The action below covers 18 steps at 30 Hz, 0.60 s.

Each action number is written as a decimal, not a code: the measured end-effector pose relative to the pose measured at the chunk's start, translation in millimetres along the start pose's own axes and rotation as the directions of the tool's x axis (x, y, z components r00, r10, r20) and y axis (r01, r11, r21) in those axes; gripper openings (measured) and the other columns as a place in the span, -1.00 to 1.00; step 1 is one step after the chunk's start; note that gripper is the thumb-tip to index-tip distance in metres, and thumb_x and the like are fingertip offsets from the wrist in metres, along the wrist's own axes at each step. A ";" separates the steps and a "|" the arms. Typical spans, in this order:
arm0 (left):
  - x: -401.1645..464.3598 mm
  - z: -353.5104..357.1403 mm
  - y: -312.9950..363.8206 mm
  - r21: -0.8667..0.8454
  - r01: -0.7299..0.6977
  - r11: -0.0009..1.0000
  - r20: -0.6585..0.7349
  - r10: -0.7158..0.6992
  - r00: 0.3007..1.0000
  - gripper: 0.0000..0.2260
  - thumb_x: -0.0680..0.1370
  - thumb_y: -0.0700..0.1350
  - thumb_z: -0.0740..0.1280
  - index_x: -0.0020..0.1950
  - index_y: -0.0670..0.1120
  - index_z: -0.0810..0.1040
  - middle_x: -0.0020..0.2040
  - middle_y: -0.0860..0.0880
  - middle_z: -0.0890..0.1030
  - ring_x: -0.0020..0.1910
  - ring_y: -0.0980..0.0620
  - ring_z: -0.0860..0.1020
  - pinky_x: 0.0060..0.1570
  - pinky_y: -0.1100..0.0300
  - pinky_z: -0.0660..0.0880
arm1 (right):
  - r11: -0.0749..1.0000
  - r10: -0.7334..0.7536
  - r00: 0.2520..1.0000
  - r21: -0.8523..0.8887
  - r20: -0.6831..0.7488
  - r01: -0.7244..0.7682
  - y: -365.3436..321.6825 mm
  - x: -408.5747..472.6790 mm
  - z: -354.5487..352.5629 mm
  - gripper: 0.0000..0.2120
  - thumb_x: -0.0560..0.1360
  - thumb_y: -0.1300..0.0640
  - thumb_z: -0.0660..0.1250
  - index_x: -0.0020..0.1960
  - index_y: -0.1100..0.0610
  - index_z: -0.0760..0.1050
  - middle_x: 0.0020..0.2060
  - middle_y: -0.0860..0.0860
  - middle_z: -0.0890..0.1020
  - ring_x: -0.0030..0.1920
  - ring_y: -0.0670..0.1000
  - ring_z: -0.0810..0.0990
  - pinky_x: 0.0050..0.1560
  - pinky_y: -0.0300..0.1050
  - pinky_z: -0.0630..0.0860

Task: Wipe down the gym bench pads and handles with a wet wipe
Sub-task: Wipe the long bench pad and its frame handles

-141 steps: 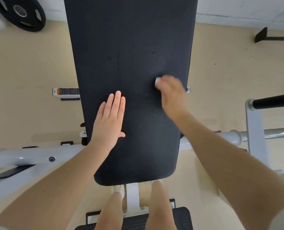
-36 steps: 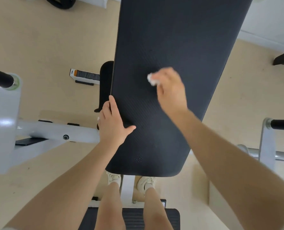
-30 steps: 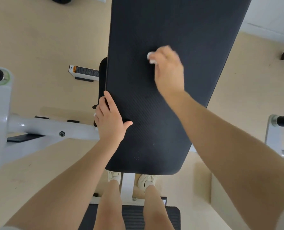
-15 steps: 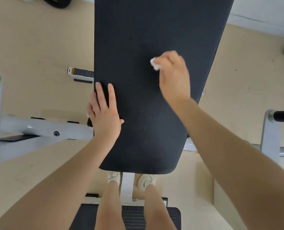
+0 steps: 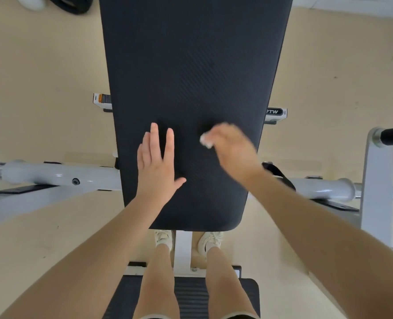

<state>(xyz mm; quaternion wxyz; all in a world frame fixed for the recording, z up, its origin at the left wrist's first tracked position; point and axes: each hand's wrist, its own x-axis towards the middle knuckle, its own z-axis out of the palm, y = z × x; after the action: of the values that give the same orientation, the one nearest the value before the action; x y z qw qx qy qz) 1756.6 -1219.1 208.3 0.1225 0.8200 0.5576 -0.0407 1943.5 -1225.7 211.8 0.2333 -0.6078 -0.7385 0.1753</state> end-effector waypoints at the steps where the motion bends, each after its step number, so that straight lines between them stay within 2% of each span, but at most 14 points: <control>1: 0.2 2.2 5.6 0.020 -0.015 1.000 0.007 0.015 1.000 0.06 0.15 0.08 0.60 0.47 -0.16 0.07 0.46 -0.34 0.17 0.39 -0.37 0.25 0.31 -0.15 0.19 | 0.997 0.081 0.991 0.013 -0.106 -0.080 6.1 18.6 -15.2 -0.77 0.41 0.32 0.18 -0.05 0.23 0.58 -0.11 0.20 0.59 -0.11 0.21 0.53 -0.14 -0.02 0.54; 2: 0.3 4.5 10.7 0.042 -0.030 0.999 0.020 0.029 0.999 0.07 0.14 0.09 0.60 0.47 -0.18 0.10 0.45 -0.33 0.20 0.38 -0.36 0.28 0.30 -0.15 0.24 | 0.988 0.155 0.974 0.010 -0.163 -0.156 13.0 35.2 -30.8 -0.76 0.43 0.37 0.17 -0.01 0.27 0.57 -0.06 0.23 0.57 -0.06 0.23 0.53 -0.07 -0.02 0.50; 4: 0.8 8.3 17.8 0.082 -0.039 0.996 0.061 0.034 0.998 0.08 0.14 0.10 0.60 0.48 -0.17 0.10 0.46 -0.30 0.19 0.39 -0.34 0.27 0.29 -0.15 0.28 | 0.972 0.227 0.948 -0.015 -0.224 -0.236 30.2 62.5 -55.3 -0.76 0.43 0.38 0.17 0.00 0.27 0.56 -0.01 0.22 0.55 -0.02 0.21 0.50 -0.10 -0.04 0.45; 7: 1.7 12.5 19.6 0.127 -0.025 0.992 0.056 0.018 0.998 0.10 0.13 0.09 0.61 0.47 -0.15 0.05 0.46 -0.29 0.21 0.39 -0.33 0.28 0.28 -0.16 0.31 | 0.967 0.235 0.957 -0.057 -0.172 -0.247 42.5 73.8 -60.0 -0.79 0.49 0.30 0.17 0.02 0.24 0.55 -0.02 0.14 0.52 -0.01 0.11 0.45 -0.10 -0.10 0.38; 9: 1.8 15.6 19.1 0.143 -0.022 0.990 0.035 0.017 0.999 0.11 0.10 0.07 0.62 0.46 -0.15 0.06 0.45 -0.30 0.23 0.37 -0.35 0.30 0.26 -0.17 0.33 | 0.979 0.137 0.990 -0.144 -0.043 -0.142 37.6 58.2 -40.5 -0.79 0.51 0.32 0.16 0.02 0.25 0.55 -0.03 0.19 0.54 -0.01 0.16 0.47 -0.06 -0.05 0.37; 11: 2.2 17.9 19.4 0.145 -0.025 0.989 0.021 0.022 1.000 0.12 0.08 0.05 0.63 0.46 -0.16 0.06 0.44 -0.32 0.23 0.37 -0.36 0.29 0.26 -0.18 0.32 | 0.986 0.063 0.990 -0.161 0.122 -0.043 27.2 21.2 -16.3 -0.78 0.52 0.34 0.14 -0.01 0.25 0.56 -0.07 0.20 0.56 -0.04 0.19 0.50 -0.09 -0.04 0.39; 14: 1.9 19.0 19.0 0.172 -0.027 0.985 0.020 0.024 1.000 0.11 0.09 0.05 0.62 0.47 -0.18 0.09 0.45 -0.32 0.21 0.37 -0.36 0.28 0.27 -0.17 0.31 | 0.995 0.025 0.966 -0.104 0.258 0.003 13.9 -49.5 10.3 -0.68 0.42 0.32 0.07 -0.04 0.19 0.58 -0.11 0.10 0.61 -0.13 0.08 0.51 -0.20 -0.14 0.47; 16: 1.5 17.9 20.8 0.163 -0.015 0.987 0.036 0.009 0.999 0.08 0.12 0.03 0.62 0.48 -0.20 0.12 0.46 -0.32 0.19 0.39 -0.36 0.25 0.29 -0.17 0.28 | 0.971 -0.128 0.937 -0.154 0.324 0.186 12.1 -81.9 24.6 -0.72 0.33 0.27 0.18 -0.08 0.17 0.61 -0.15 0.05 0.64 -0.20 0.04 0.55 -0.30 -0.19 0.56; 18: 1.6 17.3 22.8 0.148 -0.004 0.989 0.040 -0.002 0.999 0.07 0.13 0.02 0.62 0.49 -0.20 0.11 0.47 -0.31 0.17 0.40 -0.36 0.23 0.30 -0.17 0.27 | 0.927 -0.203 0.906 -0.226 0.371 0.300 14.1 -89.7 29.1 -0.77 0.29 0.27 0.27 -0.12 0.13 0.63 -0.19 0.02 0.64 -0.26 0.02 0.57 -0.30 -0.22 0.56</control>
<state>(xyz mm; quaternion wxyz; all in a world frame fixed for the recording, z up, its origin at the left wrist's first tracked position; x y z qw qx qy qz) 1779.5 -1229.8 194.8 0.0727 0.8261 0.5500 -0.0984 1952.4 -1310.0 168.2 0.0351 -0.4933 -0.8577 0.1406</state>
